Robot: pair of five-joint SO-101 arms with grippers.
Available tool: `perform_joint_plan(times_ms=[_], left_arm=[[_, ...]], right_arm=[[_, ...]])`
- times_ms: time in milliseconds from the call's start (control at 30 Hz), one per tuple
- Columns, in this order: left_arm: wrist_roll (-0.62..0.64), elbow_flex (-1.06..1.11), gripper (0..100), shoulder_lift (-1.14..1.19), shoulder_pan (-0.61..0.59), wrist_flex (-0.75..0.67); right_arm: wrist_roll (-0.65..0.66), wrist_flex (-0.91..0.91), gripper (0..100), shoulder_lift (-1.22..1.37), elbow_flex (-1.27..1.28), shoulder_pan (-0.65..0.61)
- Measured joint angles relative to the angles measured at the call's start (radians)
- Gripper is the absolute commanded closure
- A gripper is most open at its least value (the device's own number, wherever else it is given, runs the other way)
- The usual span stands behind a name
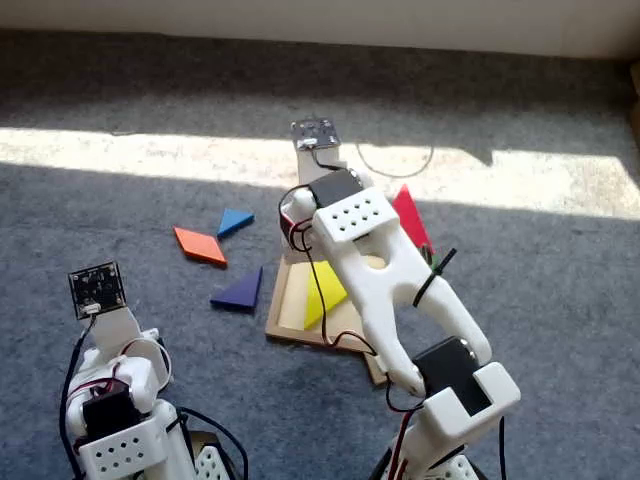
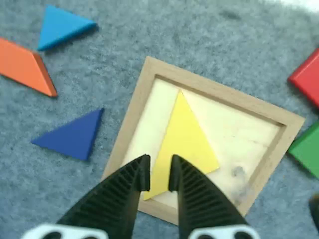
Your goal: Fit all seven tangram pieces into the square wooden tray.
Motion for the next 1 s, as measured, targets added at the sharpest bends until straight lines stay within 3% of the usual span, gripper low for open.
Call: perform_joint_plan(times_ms=[133, 233, 667, 1000], left_arm=[[0.000, 0.000, 99, 0.000, 0.000, 0.000], [0.000, 0.000, 99, 0.000, 0.000, 0.000], [0.000, 0.000, 99, 0.000, 0.000, 0.000], [0.000, 0.000, 99, 0.000, 0.000, 0.000]], right_arm=[[0.247, 0.000, 98.8, 0.000, 0.064, 0.031], [0.325, -0.048, 98.8, 0.000, 0.157, 0.034], [0.351, -0.350, 98.8, -0.006, 0.388, -0.009], [0.351, -0.445, 98.8, -0.006, 0.396, -0.098]])
